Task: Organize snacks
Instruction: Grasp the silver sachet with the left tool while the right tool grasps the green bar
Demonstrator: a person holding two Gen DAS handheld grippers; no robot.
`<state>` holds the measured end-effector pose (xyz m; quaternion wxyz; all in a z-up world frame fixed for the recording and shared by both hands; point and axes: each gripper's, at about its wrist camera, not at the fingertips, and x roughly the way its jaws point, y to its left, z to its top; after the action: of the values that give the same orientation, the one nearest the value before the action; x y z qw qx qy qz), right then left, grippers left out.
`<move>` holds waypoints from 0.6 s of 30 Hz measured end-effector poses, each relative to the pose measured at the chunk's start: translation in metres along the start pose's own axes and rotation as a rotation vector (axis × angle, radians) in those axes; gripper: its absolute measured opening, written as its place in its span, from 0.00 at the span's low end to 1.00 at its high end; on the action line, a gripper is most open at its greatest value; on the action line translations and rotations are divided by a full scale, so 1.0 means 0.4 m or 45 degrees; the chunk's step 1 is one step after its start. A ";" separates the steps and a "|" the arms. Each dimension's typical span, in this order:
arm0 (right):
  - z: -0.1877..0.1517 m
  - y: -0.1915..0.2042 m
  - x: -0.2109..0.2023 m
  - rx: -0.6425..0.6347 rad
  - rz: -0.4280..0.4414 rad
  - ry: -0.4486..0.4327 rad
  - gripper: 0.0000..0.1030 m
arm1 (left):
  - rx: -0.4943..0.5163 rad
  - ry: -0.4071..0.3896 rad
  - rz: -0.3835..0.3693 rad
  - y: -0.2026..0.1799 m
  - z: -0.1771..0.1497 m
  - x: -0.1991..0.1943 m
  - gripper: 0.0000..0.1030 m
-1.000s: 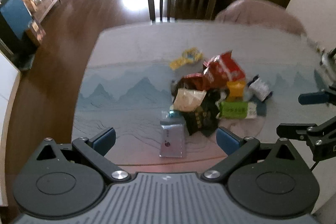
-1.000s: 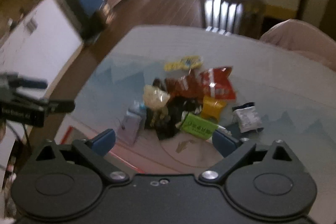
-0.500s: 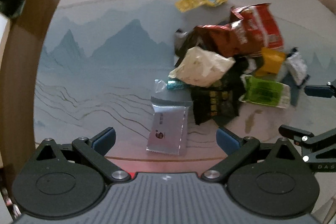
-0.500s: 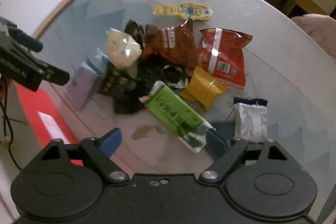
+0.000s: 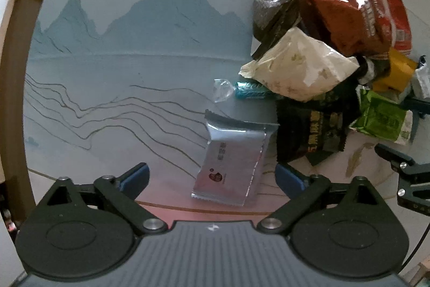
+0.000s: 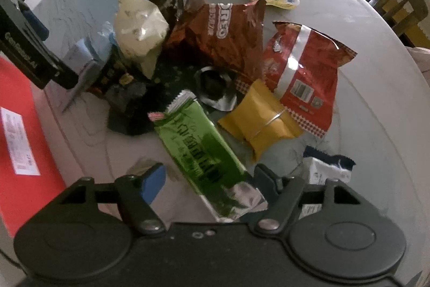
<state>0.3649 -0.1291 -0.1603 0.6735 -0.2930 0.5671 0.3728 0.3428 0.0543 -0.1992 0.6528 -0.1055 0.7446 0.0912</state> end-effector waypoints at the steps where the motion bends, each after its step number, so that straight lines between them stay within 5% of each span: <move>1: 0.002 -0.002 0.005 -0.007 0.000 0.003 0.67 | 0.000 0.012 0.001 0.000 0.007 0.006 0.94; 6: 0.009 -0.001 0.026 -0.019 0.015 0.000 0.61 | 0.015 0.059 -0.016 -0.006 0.040 0.031 0.92; 8: 0.011 -0.002 0.033 -0.014 0.015 -0.009 0.59 | 0.025 0.076 -0.009 -0.012 0.044 0.038 0.79; 18: -0.007 0.021 0.032 0.014 -0.012 -0.054 0.51 | 0.033 0.056 0.006 -0.038 0.040 0.044 0.62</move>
<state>0.3574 -0.1248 -0.1730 0.6889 -0.2841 0.5530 0.3726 0.3600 0.0436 -0.2188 0.6374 -0.0972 0.7601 0.0806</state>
